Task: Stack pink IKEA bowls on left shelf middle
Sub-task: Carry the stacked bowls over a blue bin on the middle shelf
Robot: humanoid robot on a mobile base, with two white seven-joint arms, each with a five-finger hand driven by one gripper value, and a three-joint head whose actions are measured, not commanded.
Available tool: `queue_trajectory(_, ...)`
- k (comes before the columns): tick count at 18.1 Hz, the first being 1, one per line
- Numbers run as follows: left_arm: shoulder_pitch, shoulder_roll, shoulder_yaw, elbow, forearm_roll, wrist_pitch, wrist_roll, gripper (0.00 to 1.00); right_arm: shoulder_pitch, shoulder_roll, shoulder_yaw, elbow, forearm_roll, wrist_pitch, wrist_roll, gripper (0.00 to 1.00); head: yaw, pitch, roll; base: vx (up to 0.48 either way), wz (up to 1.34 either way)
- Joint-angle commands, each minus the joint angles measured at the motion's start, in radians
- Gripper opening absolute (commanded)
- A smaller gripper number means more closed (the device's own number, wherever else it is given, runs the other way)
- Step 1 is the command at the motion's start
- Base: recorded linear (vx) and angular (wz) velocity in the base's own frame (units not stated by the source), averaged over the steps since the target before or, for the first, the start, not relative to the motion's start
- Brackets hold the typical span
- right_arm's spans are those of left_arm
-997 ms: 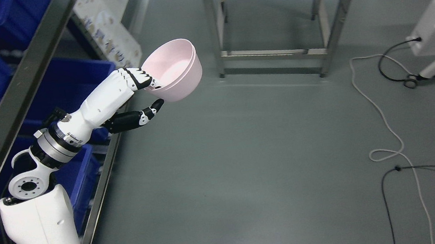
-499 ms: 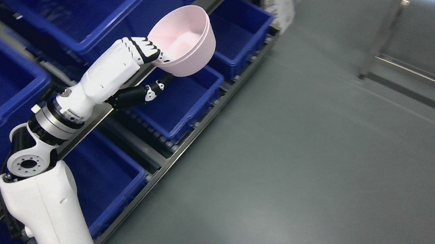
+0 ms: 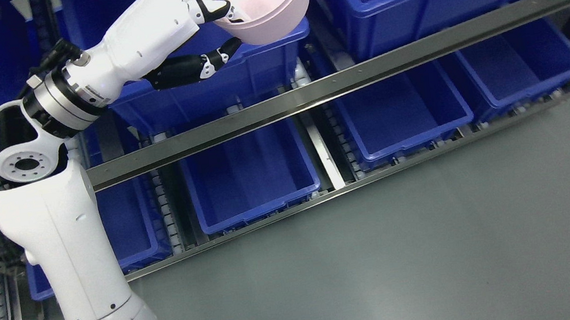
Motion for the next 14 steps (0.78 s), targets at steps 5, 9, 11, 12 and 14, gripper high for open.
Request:
queue_trajectory(5, -0.039, -0.017, -0.058, 0.058, -0.105, 0.03, 0.001, 0.04, 0.0, -0.017, 0.0, 0.0, 0.0, -0.001, 0.0, 1.0, 0.0, 0.0, 0.0, 0.105, 0.53)
queue_trajectory(9, -0.02, -0.008, -0.052, 0.092, -0.13, 0.03, 0.001, 0.04, 0.0, -0.017, 0.0, 0.0, 0.0, -0.001, 0.0, 1.0, 0.0, 0.0, 0.0, 0.076, 0.3)
queue_trajectory(11, -0.015, 0.0, -0.05, 0.108, -0.14, 0.03, 0.001, 0.04, 0.0, -0.017, 0.0, 0.0, 0.0, -0.001, 0.0, 1.0, 0.0, 0.0, 0.0, 0.036, 0.16)
queue_trajectory(12, -0.013, 0.005, -0.052, 0.123, -0.153, 0.03, 0.001, 0.04, 0.002, -0.017, 0.0, 0.0, 0.0, -0.001, 0.0, 1.0, 0.0, 0.0, 0.0, 0.025, 0.1)
queue_trajectory(14, -0.009, 0.003, -0.047, 0.167, -0.179, 0.034, 0.001, 0.05, 0.0, -0.017, 0.0, 0.0, 0.0, -0.001, 0.0, 1.0, 0.0, 0.0, 0.0, 0.019, 0.05)
